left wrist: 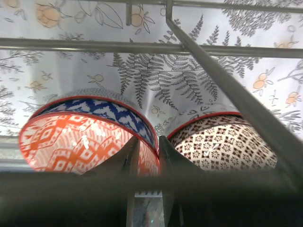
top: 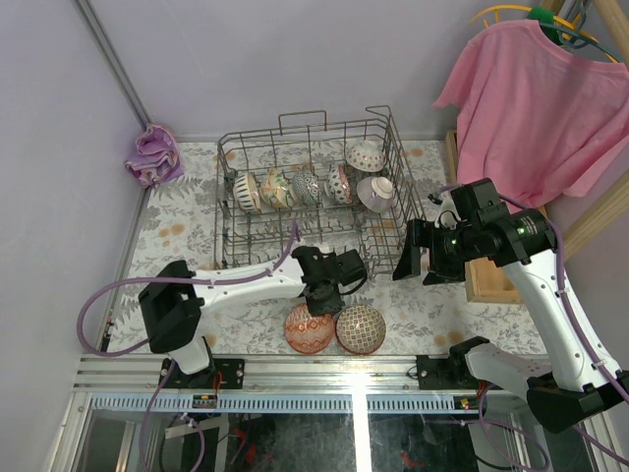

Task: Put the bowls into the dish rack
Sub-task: Pick up the bowl from the center of the board.

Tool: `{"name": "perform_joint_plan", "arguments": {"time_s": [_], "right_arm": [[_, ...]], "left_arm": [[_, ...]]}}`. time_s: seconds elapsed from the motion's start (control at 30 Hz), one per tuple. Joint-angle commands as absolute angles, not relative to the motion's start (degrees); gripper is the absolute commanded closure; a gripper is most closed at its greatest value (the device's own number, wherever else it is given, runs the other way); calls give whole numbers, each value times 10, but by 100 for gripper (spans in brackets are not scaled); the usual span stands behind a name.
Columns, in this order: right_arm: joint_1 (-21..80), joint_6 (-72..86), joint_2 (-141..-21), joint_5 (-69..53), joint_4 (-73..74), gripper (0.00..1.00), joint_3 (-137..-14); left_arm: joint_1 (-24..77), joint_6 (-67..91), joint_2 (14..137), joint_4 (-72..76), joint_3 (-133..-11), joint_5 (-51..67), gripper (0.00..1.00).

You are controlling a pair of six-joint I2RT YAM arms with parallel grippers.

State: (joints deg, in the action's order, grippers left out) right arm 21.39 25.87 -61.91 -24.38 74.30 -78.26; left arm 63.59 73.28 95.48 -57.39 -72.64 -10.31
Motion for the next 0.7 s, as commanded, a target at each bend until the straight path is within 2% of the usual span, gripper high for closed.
{"name": "perform_joint_plan", "arguments": {"time_s": [0.0, 0.2, 0.37, 0.4, 0.53, 0.67], "right_arm": [[219, 227, -614, -253, 756, 14, -798], [219, 231, -614, -254, 761, 14, -796], [219, 235, -608, -254, 760, 14, -796], [220, 237, -606, -254, 760, 14, -795], [219, 242, -599, -257, 759, 14, -795], [219, 247, -592, -261, 753, 14, -794]], "left_arm": [[639, 741, 986, -520, -683, -65, 78], [644, 743, 978, -521, -683, -73, 73], [648, 737, 988, -521, -689, -70, 73], [649, 736, 990, -521, -689, -70, 75], [651, 730, 991, -526, -692, -73, 98], [652, 722, 987, -553, -718, -85, 100]]}}
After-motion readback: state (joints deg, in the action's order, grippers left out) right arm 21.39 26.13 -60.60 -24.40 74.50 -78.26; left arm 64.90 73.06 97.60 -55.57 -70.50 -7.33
